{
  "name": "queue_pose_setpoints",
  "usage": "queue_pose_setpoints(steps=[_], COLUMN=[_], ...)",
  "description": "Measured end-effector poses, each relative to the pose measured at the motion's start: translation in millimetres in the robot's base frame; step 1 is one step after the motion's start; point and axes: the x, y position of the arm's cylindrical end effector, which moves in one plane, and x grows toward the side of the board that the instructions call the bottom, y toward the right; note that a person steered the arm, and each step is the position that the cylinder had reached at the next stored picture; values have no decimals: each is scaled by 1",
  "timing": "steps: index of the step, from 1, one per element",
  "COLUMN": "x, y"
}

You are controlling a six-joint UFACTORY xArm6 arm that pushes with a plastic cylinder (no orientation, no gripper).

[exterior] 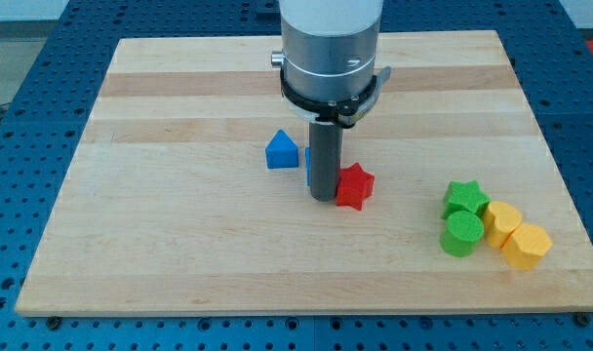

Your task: Slide the red circle and blue cube towards the top side

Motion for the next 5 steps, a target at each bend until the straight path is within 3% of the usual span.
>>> queue_pose_setpoints(steps=[3,4,5], x=[72,86,71], y=[55,47,6])
